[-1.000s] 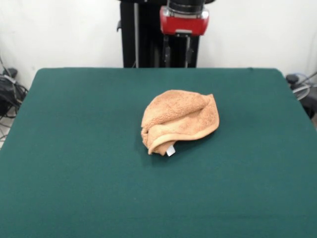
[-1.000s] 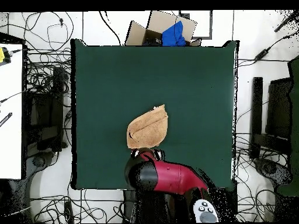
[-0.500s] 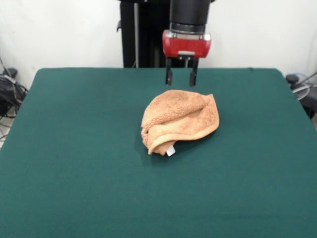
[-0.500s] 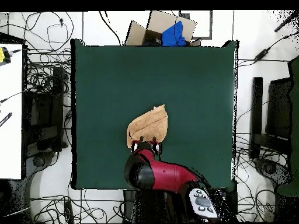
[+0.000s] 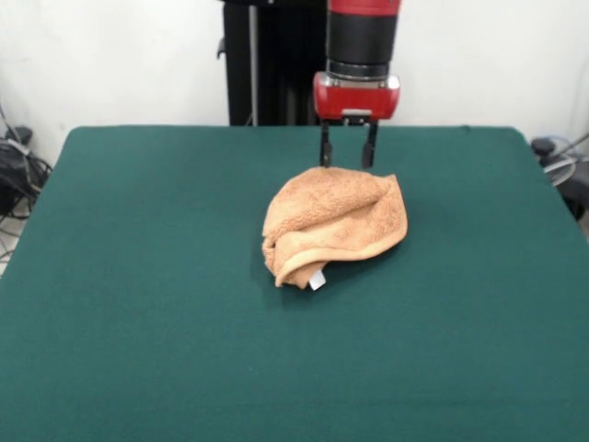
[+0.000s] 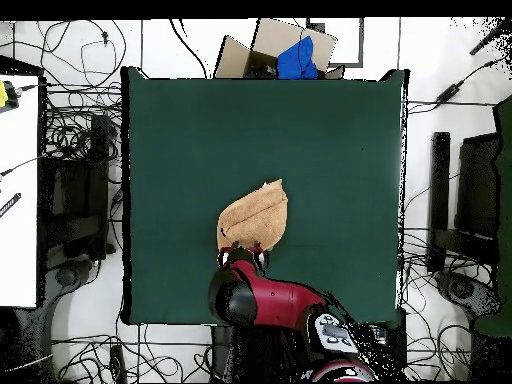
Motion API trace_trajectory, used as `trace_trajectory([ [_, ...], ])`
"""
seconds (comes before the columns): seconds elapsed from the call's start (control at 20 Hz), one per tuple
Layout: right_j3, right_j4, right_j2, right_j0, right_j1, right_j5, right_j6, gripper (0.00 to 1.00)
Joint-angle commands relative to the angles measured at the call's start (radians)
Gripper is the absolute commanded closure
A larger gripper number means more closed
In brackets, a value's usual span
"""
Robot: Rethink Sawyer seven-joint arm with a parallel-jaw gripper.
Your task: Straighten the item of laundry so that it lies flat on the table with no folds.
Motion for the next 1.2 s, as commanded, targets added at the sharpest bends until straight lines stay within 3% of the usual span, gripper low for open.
trace_trajectory([
  [0.05, -0.007, 0.020, 0.045, 0.035, 0.050, -0.039, 0.215, 0.00],
  [0.65, -0.023, 0.043, 0.045, 0.037, 0.036, -0.011, 0.223, 0.00],
  [1.2, -0.047, 0.109, 0.065, 0.012, -0.025, 0.182, 0.205, 0.00],
])
